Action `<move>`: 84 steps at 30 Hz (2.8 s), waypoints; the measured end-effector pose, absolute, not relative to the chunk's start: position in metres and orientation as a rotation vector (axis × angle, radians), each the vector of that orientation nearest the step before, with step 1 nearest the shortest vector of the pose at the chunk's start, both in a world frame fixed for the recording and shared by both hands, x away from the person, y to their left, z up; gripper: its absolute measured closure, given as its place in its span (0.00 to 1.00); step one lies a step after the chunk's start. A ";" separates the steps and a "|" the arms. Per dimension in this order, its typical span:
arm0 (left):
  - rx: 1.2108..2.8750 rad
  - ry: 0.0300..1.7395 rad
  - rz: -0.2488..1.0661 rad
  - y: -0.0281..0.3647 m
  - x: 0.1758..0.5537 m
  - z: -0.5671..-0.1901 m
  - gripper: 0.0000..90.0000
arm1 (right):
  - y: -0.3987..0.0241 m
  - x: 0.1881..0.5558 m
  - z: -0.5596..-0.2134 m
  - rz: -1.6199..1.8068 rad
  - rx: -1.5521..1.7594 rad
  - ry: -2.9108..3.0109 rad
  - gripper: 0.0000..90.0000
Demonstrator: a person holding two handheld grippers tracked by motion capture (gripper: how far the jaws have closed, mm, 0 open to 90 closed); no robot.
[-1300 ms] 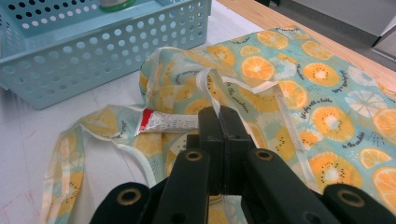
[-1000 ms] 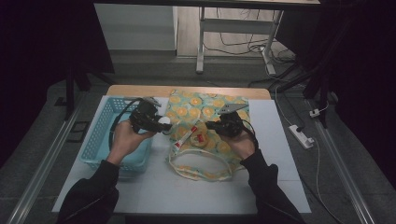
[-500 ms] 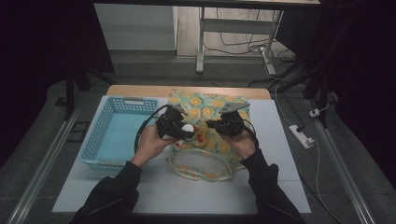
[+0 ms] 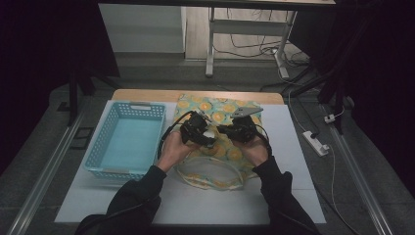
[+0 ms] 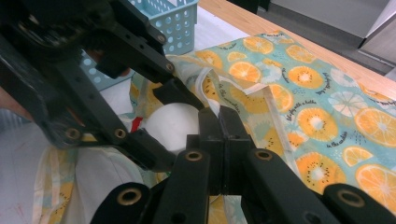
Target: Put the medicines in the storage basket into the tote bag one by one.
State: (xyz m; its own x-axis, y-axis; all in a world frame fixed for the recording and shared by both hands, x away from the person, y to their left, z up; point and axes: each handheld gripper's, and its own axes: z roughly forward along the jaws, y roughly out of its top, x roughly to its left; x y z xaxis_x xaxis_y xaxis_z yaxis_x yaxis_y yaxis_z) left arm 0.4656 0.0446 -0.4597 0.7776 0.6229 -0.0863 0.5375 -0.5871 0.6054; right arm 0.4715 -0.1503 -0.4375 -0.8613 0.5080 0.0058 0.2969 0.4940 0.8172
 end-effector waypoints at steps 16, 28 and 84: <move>2.330 0.895 0.187 0.038 0.477 -0.475 0.55 | -0.150 0.473 -0.440 1.290 0.693 2.506 1.00; 2.288 0.881 0.178 0.044 0.469 -0.464 0.34 | -0.151 0.473 -0.439 1.295 0.688 2.508 1.00; 2.204 0.746 0.033 0.073 0.400 -0.476 0.00 | -0.150 0.470 -0.440 1.289 0.667 2.524 1.00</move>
State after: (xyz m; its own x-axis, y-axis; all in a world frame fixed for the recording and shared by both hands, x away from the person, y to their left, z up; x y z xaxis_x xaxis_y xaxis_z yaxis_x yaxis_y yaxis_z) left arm 0.3998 0.0732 -0.4757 0.8265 0.5221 -0.2105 0.5015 -0.5132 0.6965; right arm 0.4703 -0.1503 -0.4397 -0.8700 0.4930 0.0023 0.2911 0.5098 0.8096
